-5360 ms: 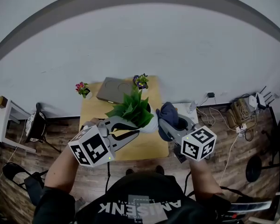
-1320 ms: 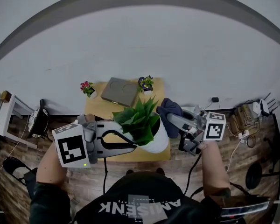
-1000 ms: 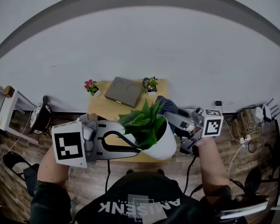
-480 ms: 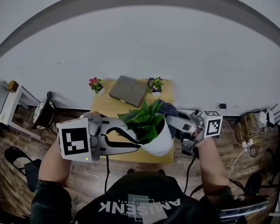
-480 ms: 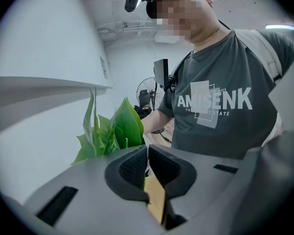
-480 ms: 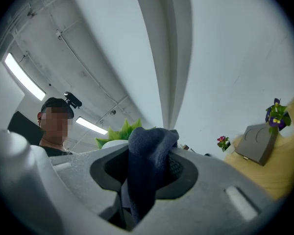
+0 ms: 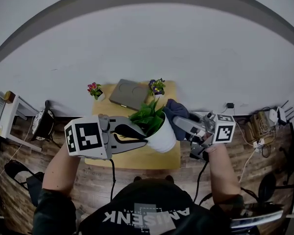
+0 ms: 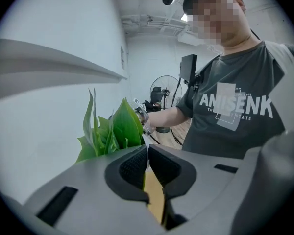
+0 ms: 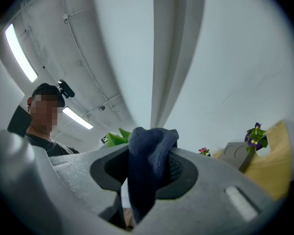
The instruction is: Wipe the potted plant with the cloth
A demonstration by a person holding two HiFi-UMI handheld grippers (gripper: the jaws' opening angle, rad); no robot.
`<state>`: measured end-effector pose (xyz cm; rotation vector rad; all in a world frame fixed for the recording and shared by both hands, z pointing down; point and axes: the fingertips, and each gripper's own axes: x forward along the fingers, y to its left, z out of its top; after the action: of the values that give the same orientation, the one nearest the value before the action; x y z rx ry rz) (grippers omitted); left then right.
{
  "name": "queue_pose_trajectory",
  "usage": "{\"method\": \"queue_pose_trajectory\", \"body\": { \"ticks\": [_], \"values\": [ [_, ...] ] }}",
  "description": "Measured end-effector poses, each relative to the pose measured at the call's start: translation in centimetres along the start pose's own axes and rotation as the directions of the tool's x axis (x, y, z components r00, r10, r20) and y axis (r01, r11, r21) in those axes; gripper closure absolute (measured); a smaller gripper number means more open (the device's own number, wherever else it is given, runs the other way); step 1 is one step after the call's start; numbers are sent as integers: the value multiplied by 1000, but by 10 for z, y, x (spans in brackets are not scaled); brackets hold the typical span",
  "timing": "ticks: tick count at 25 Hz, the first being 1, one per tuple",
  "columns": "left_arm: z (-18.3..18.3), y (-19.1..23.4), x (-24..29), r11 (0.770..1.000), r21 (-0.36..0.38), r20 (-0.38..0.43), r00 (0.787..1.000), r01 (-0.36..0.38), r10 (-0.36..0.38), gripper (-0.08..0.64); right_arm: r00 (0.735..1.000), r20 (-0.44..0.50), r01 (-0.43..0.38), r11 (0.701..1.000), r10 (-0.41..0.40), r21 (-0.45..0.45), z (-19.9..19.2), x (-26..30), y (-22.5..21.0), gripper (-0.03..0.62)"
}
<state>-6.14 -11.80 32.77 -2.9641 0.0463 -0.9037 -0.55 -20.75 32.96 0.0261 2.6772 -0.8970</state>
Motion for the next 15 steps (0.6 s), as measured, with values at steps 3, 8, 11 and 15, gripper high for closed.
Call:
{"method": "queue_pose_trajectory", "body": {
  "ticks": [3, 8, 11, 15],
  "values": [
    [-3, 14, 5, 997, -73, -14, 999, -41, 40, 546, 998, 22, 68, 996, -67, -61, 5, -5, -1, 466],
    [-1, 33, 15, 983, -165, -26, 997, -81, 78, 546, 982, 59, 189, 964, -181, -185, 12, -9, 1, 466],
    [1, 41, 20, 969, -225, -21, 995, -102, 100, 546, 967, 84, 255, 935, -242, -245, 13, -12, 4, 466],
    [-1, 42, 24, 946, -311, 11, 995, -94, 103, 546, 938, 113, 346, 868, -328, -356, 5, -11, 12, 466]
  ]
}}
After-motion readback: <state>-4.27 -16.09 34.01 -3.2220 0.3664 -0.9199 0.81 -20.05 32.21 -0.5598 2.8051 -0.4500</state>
